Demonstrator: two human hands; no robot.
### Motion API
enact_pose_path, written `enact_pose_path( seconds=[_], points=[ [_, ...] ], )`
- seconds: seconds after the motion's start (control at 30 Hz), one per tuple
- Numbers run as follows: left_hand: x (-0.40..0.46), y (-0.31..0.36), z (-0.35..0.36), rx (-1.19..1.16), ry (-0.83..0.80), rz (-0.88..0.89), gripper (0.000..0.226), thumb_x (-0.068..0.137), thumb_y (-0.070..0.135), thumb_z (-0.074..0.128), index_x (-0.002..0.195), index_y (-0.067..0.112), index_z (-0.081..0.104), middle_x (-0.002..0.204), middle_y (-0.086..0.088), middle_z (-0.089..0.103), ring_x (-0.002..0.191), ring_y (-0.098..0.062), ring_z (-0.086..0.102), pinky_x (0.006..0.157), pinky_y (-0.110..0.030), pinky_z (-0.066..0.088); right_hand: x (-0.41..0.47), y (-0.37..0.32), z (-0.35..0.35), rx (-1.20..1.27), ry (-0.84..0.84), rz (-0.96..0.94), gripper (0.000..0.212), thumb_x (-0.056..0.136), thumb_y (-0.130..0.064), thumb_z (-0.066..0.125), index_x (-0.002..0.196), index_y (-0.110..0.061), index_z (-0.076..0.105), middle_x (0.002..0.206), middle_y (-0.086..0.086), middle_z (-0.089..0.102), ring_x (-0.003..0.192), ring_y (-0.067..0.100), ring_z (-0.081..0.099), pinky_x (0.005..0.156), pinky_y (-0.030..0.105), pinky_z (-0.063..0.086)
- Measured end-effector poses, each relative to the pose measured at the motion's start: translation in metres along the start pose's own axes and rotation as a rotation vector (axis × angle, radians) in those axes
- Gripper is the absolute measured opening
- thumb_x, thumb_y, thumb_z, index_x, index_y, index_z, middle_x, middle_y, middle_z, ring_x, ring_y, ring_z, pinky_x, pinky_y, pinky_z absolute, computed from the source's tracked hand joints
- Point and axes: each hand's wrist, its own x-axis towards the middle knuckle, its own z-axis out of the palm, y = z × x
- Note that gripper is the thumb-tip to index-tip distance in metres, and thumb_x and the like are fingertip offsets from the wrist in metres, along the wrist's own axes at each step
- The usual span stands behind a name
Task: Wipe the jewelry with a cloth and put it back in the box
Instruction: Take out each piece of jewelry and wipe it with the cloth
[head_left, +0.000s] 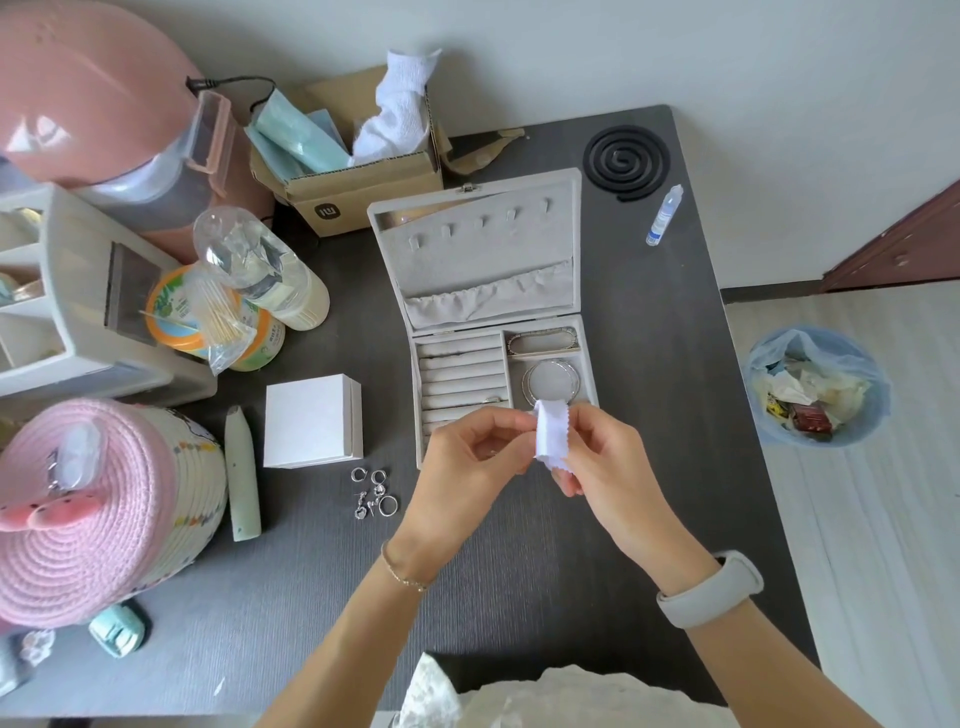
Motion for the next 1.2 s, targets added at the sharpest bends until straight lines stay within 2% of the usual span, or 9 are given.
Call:
enact_pose_path(
  seconds=[0.17, 0.33, 0.5, 0.67, 0.87, 0.97, 1.07, 1.13, 1.2],
  points=[
    [0.005, 0.001, -0.001, -0.082, 0.048, -0.057, 0.011, 0.084, 0.001, 0.059, 0.078, 0.003, 0.067, 0.073, -0.012, 0.067, 0.068, -0.021, 0.062, 0.072, -0.030, 0.055, -0.004, -0.005, -0.003, -0.016, -0.135, -0.036, 0.016, 0.088, -0.005, 0.054, 0.076, -0.015, 0.059, 0.047, -0.007, 0.059, 0.045, 0.002, 0.049, 0.052, 0.017, 0.041],
    [0.003, 0.002, -0.004, -0.195, -0.053, -0.194, 0.010, 0.086, 0.006, 0.057, 0.080, 0.005, 0.064, 0.066, -0.003, 0.063, 0.063, -0.014, 0.055, 0.064, -0.021, 0.048, -0.006, -0.005, -0.002, 0.058, -0.107, -0.056, 0.014, 0.088, -0.011, 0.053, 0.075, -0.010, 0.059, 0.048, -0.003, 0.058, 0.045, 0.002, 0.049, 0.051, 0.015, 0.039],
    [-0.001, 0.003, 0.000, -0.101, -0.054, -0.124, 0.009, 0.082, 0.006, 0.063, 0.082, 0.014, 0.067, 0.069, 0.003, 0.067, 0.065, -0.009, 0.059, 0.068, -0.021, 0.051, -0.004, -0.004, 0.002, 0.003, -0.045, -0.088, 0.024, 0.091, -0.018, 0.048, 0.069, -0.017, 0.056, 0.048, -0.005, 0.053, 0.045, 0.004, 0.048, 0.049, 0.012, 0.038],
    [0.001, 0.006, 0.003, 0.032, 0.111, -0.002, 0.015, 0.079, -0.001, 0.063, 0.075, 0.012, 0.072, 0.067, -0.003, 0.070, 0.063, -0.013, 0.062, 0.066, -0.022, 0.053, -0.004, -0.001, 0.000, -0.069, -0.101, -0.100, 0.018, 0.088, -0.007, 0.054, 0.073, -0.017, 0.055, 0.052, -0.014, 0.060, 0.052, 0.002, 0.053, 0.056, 0.013, 0.043],
    [-0.001, 0.007, 0.006, -0.169, 0.148, -0.128, 0.012, 0.079, -0.001, 0.062, 0.074, 0.005, 0.070, 0.073, -0.010, 0.070, 0.067, -0.022, 0.065, 0.071, -0.032, 0.057, -0.007, 0.003, 0.004, -0.089, -0.080, -0.127, 0.030, 0.089, -0.001, 0.051, 0.083, -0.030, 0.053, 0.075, -0.016, 0.061, 0.071, -0.002, 0.060, 0.066, 0.011, 0.049],
    [-0.002, 0.006, 0.003, -0.073, 0.077, -0.114, 0.014, 0.081, 0.002, 0.062, 0.071, 0.010, 0.068, 0.068, -0.002, 0.068, 0.064, -0.010, 0.062, 0.066, -0.021, 0.053, -0.007, 0.011, 0.003, -0.171, -0.004, -0.132, 0.016, 0.091, -0.011, 0.048, 0.077, -0.017, 0.053, 0.062, -0.008, 0.056, 0.058, 0.006, 0.049, 0.055, 0.018, 0.040],
    [-0.006, 0.004, 0.004, 0.061, 0.022, -0.065, 0.013, 0.081, 0.004, 0.063, 0.073, 0.014, 0.066, 0.063, 0.007, 0.065, 0.063, -0.006, 0.059, 0.065, -0.017, 0.049, -0.004, 0.013, -0.001, -0.217, 0.008, -0.144, 0.025, 0.092, -0.014, 0.046, 0.072, 0.000, 0.049, 0.057, 0.005, 0.050, 0.053, 0.007, 0.040, 0.051, 0.018, 0.031],
    [-0.007, 0.001, 0.005, 0.173, 0.050, 0.007, 0.016, 0.079, 0.003, 0.063, 0.075, 0.018, 0.067, 0.063, 0.012, 0.065, 0.063, -0.004, 0.059, 0.065, -0.015, 0.047, -0.004, 0.009, -0.001, -0.232, -0.025, -0.155, 0.032, 0.094, -0.017, 0.047, 0.067, 0.001, 0.048, 0.053, -0.001, 0.047, 0.051, 0.007, 0.039, 0.049, 0.015, 0.030],
    [-0.007, -0.002, 0.005, 0.164, 0.094, 0.017, 0.017, 0.077, -0.001, 0.062, 0.076, 0.015, 0.068, 0.065, 0.003, 0.068, 0.064, -0.010, 0.061, 0.065, -0.019, 0.049, -0.004, 0.007, -0.001, -0.219, -0.055, -0.146, 0.032, 0.093, -0.017, 0.049, 0.062, -0.008, 0.049, 0.052, -0.008, 0.048, 0.051, 0.005, 0.043, 0.049, 0.013, 0.033]
  ],
)
